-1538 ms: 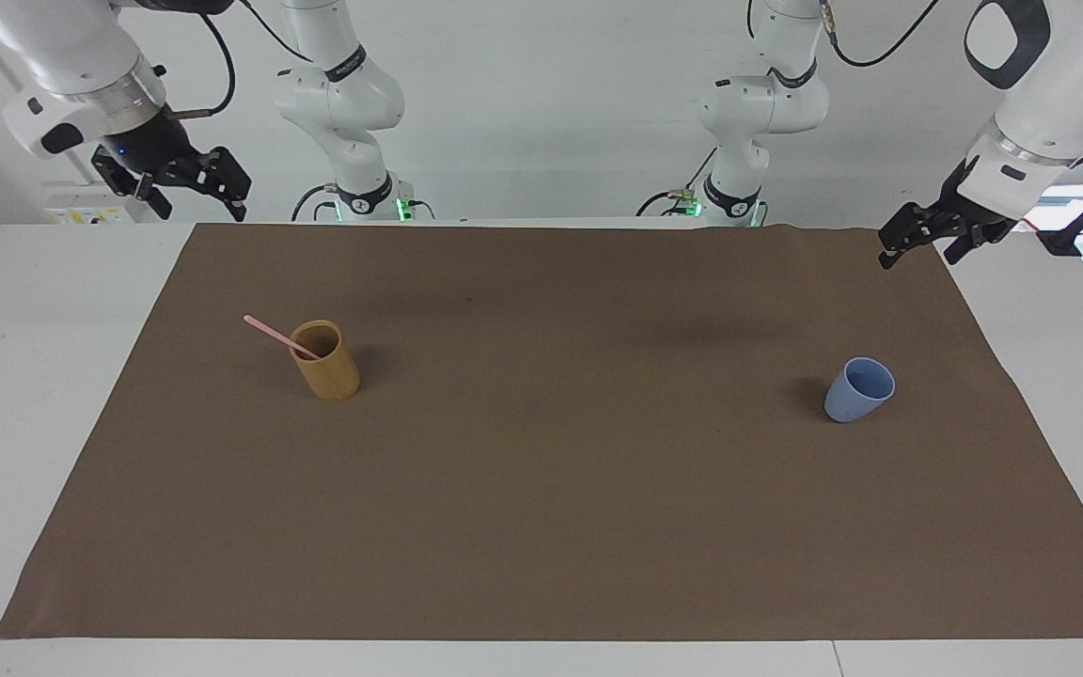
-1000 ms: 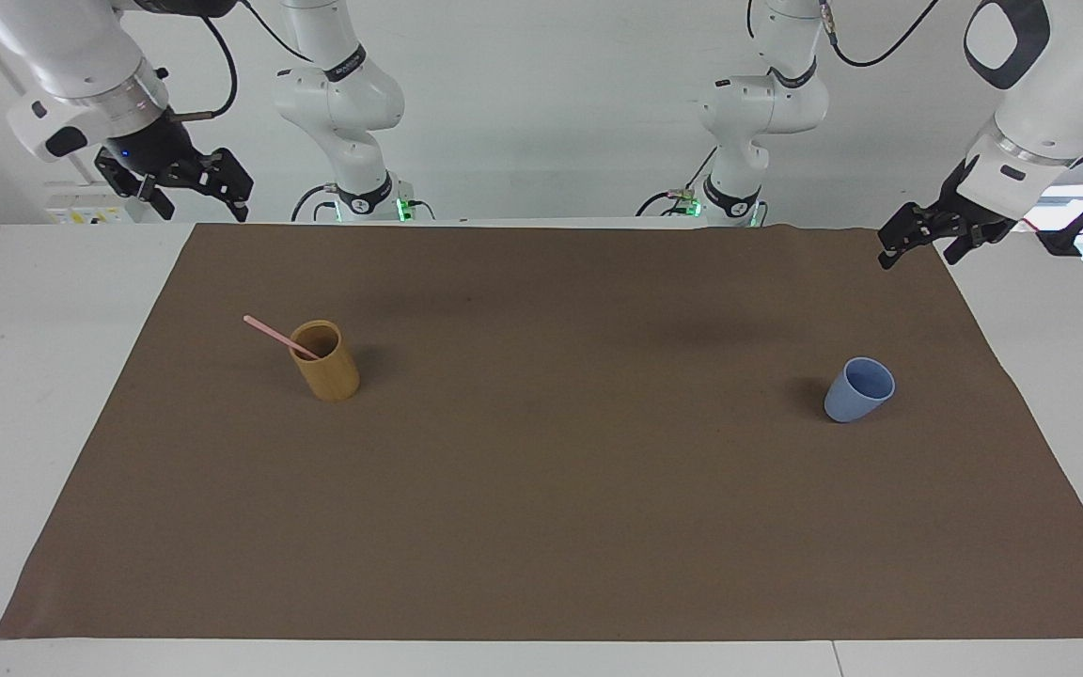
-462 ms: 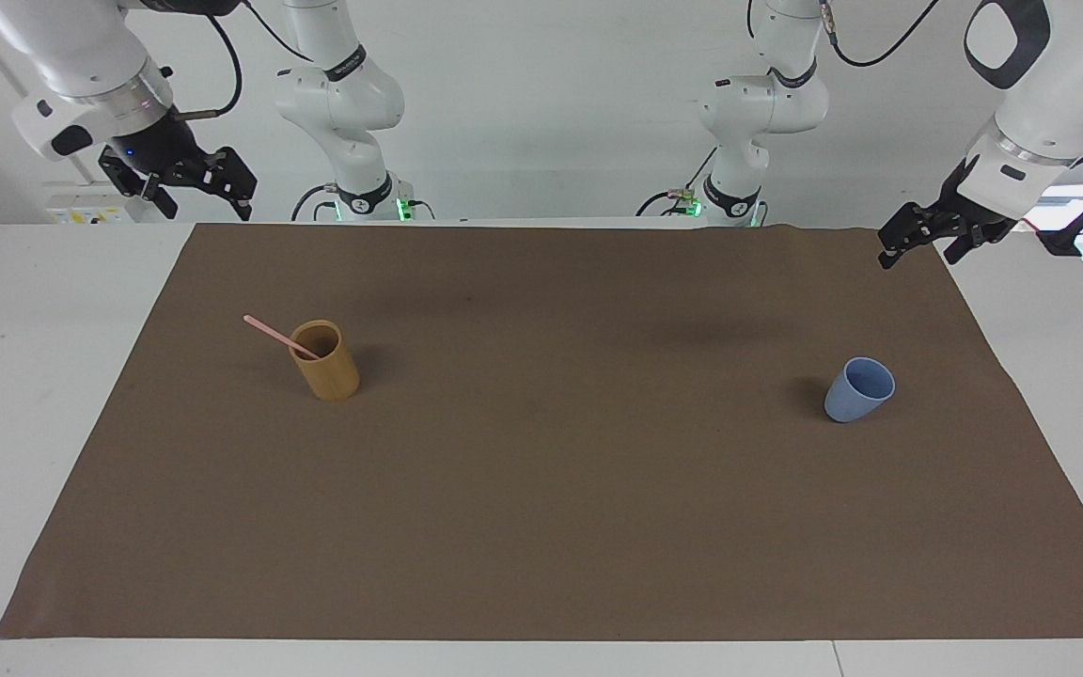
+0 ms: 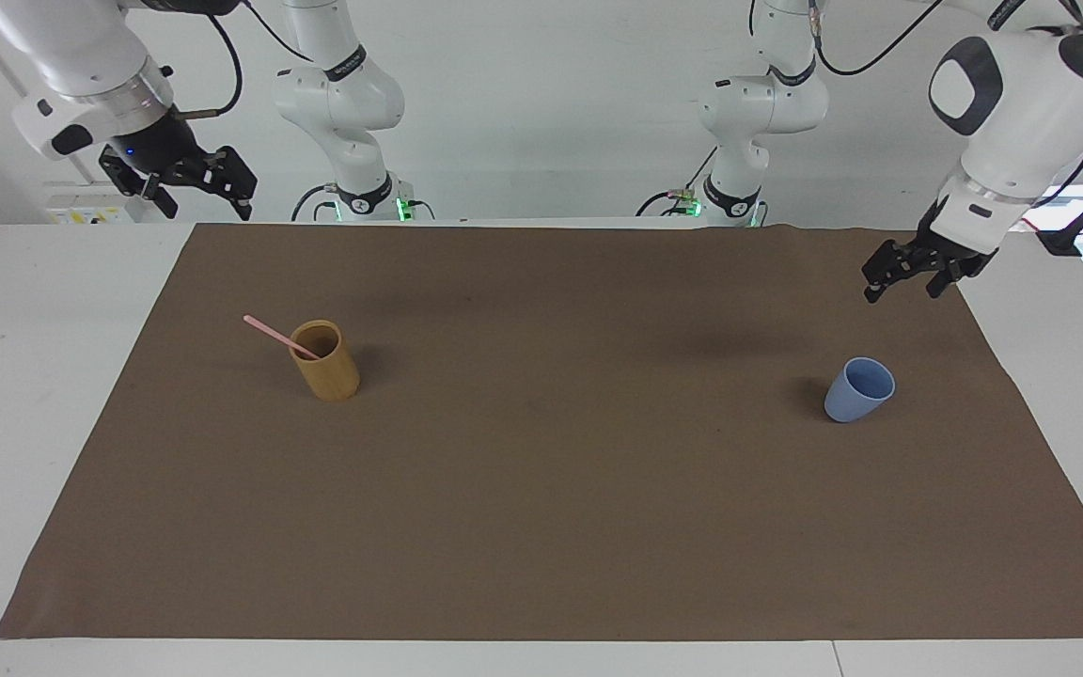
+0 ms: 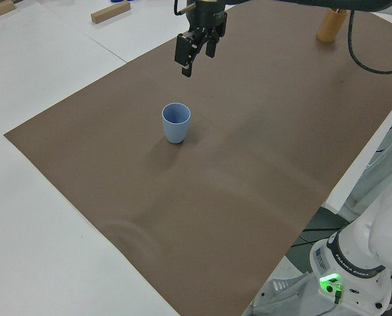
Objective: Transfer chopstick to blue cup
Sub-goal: 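Grasp the light blue cup with the left gripper, then place the blue cup at table center while the right gripper reaches the straw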
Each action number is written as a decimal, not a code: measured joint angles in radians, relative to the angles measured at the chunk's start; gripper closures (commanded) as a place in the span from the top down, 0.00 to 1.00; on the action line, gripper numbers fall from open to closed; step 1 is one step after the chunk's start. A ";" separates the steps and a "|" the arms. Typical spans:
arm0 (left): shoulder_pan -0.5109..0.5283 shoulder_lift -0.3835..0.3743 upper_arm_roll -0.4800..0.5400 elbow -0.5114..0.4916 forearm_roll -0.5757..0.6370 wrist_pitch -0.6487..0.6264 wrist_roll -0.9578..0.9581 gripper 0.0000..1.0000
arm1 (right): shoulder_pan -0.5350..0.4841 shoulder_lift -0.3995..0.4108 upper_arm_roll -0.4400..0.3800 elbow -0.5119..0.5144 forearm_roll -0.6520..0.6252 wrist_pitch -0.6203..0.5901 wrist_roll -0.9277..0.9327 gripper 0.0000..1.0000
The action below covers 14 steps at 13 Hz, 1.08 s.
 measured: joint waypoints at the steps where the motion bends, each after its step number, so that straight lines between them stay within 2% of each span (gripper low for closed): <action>1: 0.027 0.029 0.001 -0.038 0.000 0.093 0.002 1.00 | 0.000 0.000 0.000 0.000 0.000 0.000 0.000 1.00; 2: 0.045 0.071 0.001 -0.057 0.000 0.174 0.002 1.00 | 0.000 0.000 0.000 -0.001 0.000 0.000 0.000 1.00; 4: 0.051 0.144 -0.001 -0.065 0.000 0.258 0.002 0.99 | 0.000 -0.001 0.000 -0.001 0.000 0.000 0.000 1.00; 5: 0.050 0.163 -0.004 -0.078 0.000 0.296 0.002 0.92 | 0.000 -0.001 0.000 -0.001 0.000 0.000 0.000 1.00; 6: 0.048 0.172 -0.007 -0.104 0.000 0.339 0.002 0.51 | 0.000 -0.001 0.000 -0.002 0.000 0.000 0.000 1.00; 7: 0.048 0.174 -0.010 -0.140 0.000 0.377 0.002 0.01 | 0.000 -0.001 0.000 -0.002 0.000 0.000 0.000 1.00; 9: 0.049 0.174 -0.009 -0.173 0.000 0.394 0.002 0.00 | 0.000 -0.001 0.000 -0.002 0.000 0.000 0.000 1.00; 12: 0.044 0.172 -0.013 -0.169 0.000 0.397 0.001 0.00 | 0.000 -0.001 0.000 -0.002 0.000 0.000 0.000 1.00; 14: -0.010 0.172 -0.016 -0.169 -0.001 0.390 -0.069 0.00 | 0.000 -0.001 0.000 -0.002 0.000 0.000 0.000 1.00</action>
